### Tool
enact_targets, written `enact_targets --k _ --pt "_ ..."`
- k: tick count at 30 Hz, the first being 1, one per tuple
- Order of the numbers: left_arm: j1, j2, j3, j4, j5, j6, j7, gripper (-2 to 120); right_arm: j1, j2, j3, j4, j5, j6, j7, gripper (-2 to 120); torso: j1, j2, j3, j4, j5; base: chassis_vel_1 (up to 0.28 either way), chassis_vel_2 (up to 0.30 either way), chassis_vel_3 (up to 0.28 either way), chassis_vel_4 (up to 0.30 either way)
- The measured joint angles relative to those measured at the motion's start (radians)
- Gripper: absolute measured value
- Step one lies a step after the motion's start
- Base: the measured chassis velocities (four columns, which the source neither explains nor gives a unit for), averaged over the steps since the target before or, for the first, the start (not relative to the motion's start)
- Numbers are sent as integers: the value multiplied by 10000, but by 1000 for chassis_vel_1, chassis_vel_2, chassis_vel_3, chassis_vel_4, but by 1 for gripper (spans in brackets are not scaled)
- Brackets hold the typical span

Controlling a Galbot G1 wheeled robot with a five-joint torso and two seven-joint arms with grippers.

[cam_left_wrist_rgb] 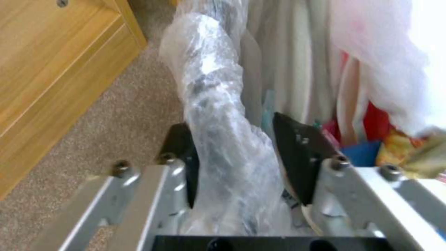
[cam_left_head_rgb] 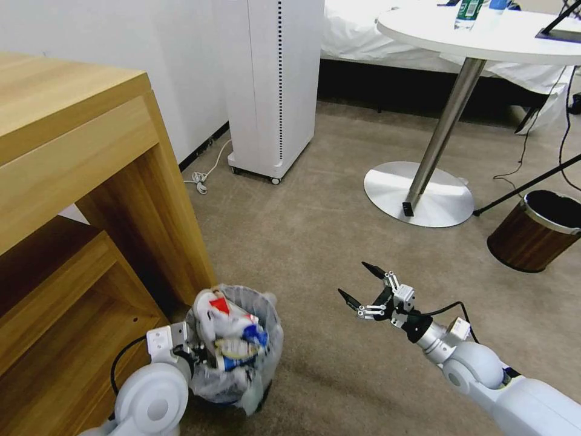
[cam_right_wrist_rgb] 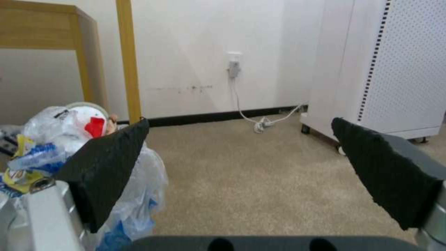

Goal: Pick up the trash bin and place the garbage on the floor into it.

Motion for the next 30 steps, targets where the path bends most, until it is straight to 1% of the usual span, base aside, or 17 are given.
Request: enact_targets --k 1,2,5,6,7,8,9,10,14,19,21,22,23,26,28,29,30 --pt "44 8 -34 -27 27 -31 3 53 -28 1 0 -3 -21 6 0 100 0 0 0 0 0 0 0 0 0" --pt "44 8 -34 -27 27 -31 3 53 -28 1 0 -3 -21 6 0 100 0 0 0 0 0 0 0 0 0" --pt "244 7 -161 -59 232 -65 65 66 -110 5 39 4 -34 14 2 100 1 1 0 1 2 0 0 0 0" --pt "244 7 -161 -59 232 -65 65 66 -110 5 39 4 -34 14 2 100 1 1 0 1 2 0 0 0 0" --pt "322 13 -220 -102 340 -65 92 73 -144 6 58 14 -35 15 3 100 0 2 -1 2 1 0 0 0 0" --pt "364 24 -265 -143 381 -64 90 76 -159 6 66 18 -35 15 5 100 0 2 -1 1 2 0 0 0 0" --pt "423 63 -318 -215 413 -65 82 81 -176 4 69 31 -36 15 7 100 0 2 -1 1 2 0 0 0 0" --pt "423 63 -318 -215 413 -65 82 81 -176 4 69 31 -36 15 7 100 0 2 -1 1 2 0 0 0 0" --pt "723 308 -599 -717 368 6 2 97 -227 -55 74 77 -46 -10 59 100 0 3 -2 1 3 0 0 0 0" --pt "897 397 -755 -921 419 12 -2 99 -227 -54 78 38 -74 -33 151 100 0 3 -1 0 5 0 0 0 0" --pt "1146 430 -966 -1096 738 -4 -2 100 -190 -35 115 44 -219 -76 558 100 0 3 -2 1 4 0 0 0 0" --pt "1146 430 -966 -1096 738 -4 -2 100 -190 -35 115 44 -219 -76 558 100 0 3 -2 1 4 0 0 0 0" --pt "1273 419 -1074 -1217 1058 -24 61 100 -207 -12 225 90 -367 -96 915 100 -1 3 -1 2 3 0 0 0 0" --pt "1354 399 -1115 -1326 1319 -41 113 100 -307 21 422 136 -462 -133 1149 100 0 4 -1 2 4 0 0 0 0" --pt "1572 328 -1131 -1535 1849 -37 265 100 -643 144 918 199 -681 -175 1495 100 -1 3 -2 1 5 0 0 0 0" --pt "1572 328 -1131 -1535 1849 -37 265 100 -643 144 918 199 -681 -175 1495 100 -1 3 -2 1 5 0 0 0 0" --pt "1640 262 -1155 -1589 2085 -26 343 100 -859 198 1209 273 -825 -238 1676 100 -2 4 -2 3 7 0 0 0 0"
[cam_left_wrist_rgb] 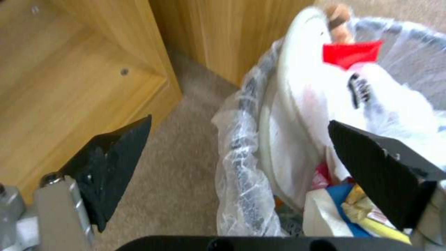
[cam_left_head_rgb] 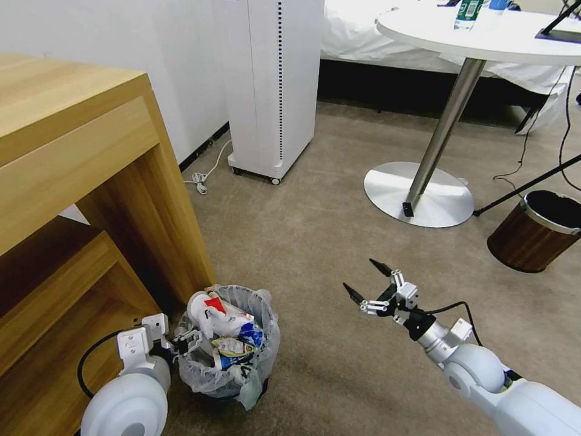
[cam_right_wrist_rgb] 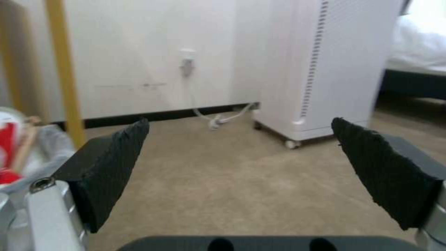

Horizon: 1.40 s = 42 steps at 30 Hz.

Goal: Pick up the trash bin and place the garbage on the floor into it.

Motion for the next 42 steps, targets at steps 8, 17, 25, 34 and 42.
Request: enact_targets --k 8,17,25,34,42 --pt "266 -705 -402 179 1882 -519 1034 100 -1888 932 2705 556 -1094 -374 1207 100 -1 0 -1 -3 -5 0 0 0 0" --pt "383 -1679 -566 203 4030 -1310 2137 100 -3477 2394 4694 1518 -1663 -680 2201 100 -1 0 -1 -3 -5 0 0 0 0" --pt "475 -2620 -535 513 5634 -1918 2909 100 -4194 4492 5376 2039 -2440 -452 2316 100 -1 1 -1 -3 -3 0 0 0 0" --pt "562 -2995 -485 656 6129 -2245 3186 100 -4676 5930 5894 2386 -2997 58 1802 100 -1 0 0 -2 -6 0 0 0 0" --pt "630 -3093 -479 658 6262 -2369 3360 100 -4797 6072 6113 2464 -3253 278 1865 100 -1 0 0 -2 -3 0 0 0 0"
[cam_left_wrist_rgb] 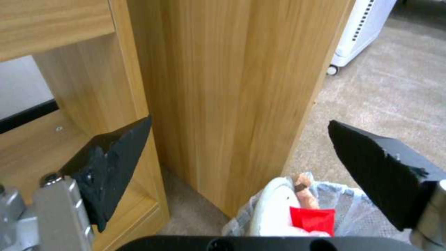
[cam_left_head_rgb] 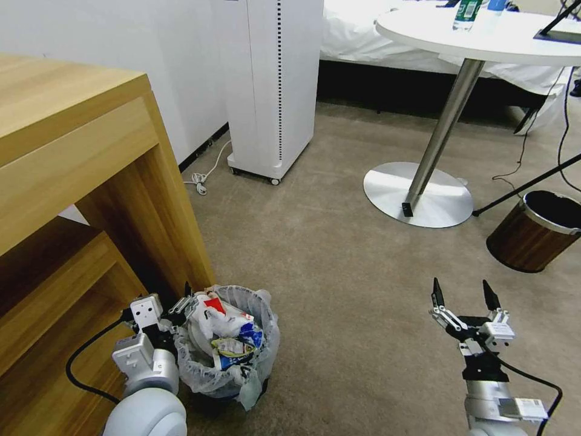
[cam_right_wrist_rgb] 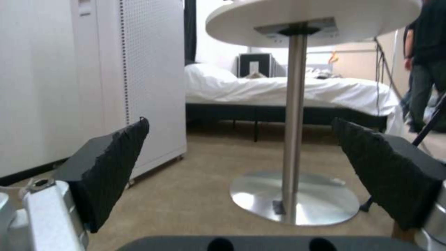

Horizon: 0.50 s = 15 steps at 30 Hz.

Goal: Pick up the trash bin and place the garbage on the floor into it.

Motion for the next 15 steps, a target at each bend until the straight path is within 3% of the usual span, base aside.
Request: enact_targets --k 15 --pt "-80 117 97 81 -76 -143 -41 100 -30 -21 176 209 13 -25 138 100 0 -1 0 0 0 0 0 0 0"
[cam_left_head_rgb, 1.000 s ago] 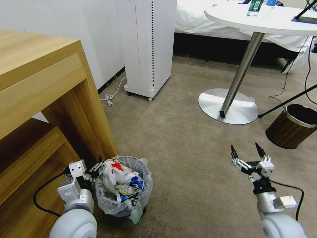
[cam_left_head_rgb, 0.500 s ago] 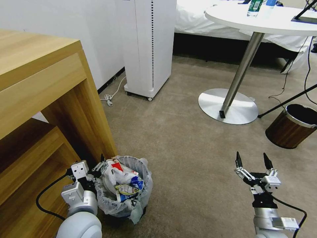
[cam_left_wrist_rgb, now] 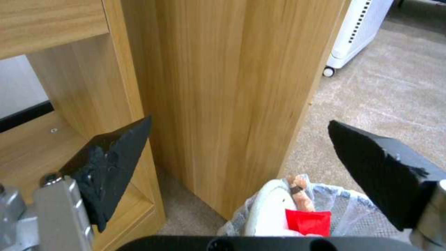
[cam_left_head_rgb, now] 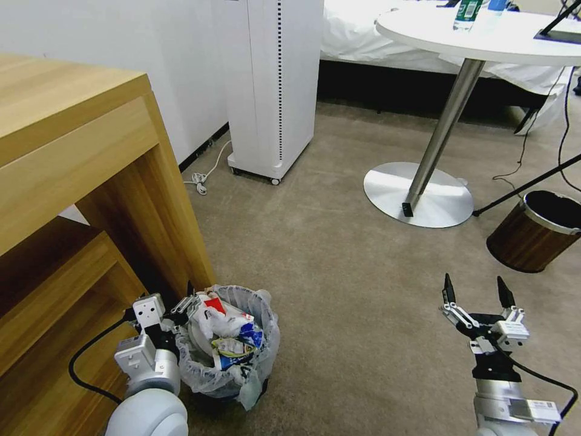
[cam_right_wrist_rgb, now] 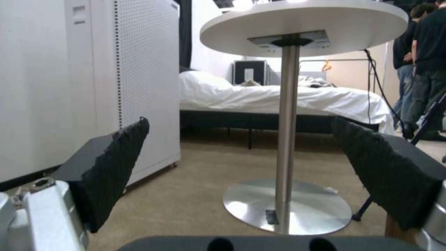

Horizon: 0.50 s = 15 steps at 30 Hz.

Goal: Pick up the trash bin and place the garbage on the floor into it.

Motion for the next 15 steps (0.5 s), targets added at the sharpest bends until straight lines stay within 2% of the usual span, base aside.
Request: enact_targets --k 15 --pt "-5 8 3 1 -18 -1 -14 100 7 -15 -19 -1 11 -12 5 100 2 0 0 0 0 0 0 0 0"
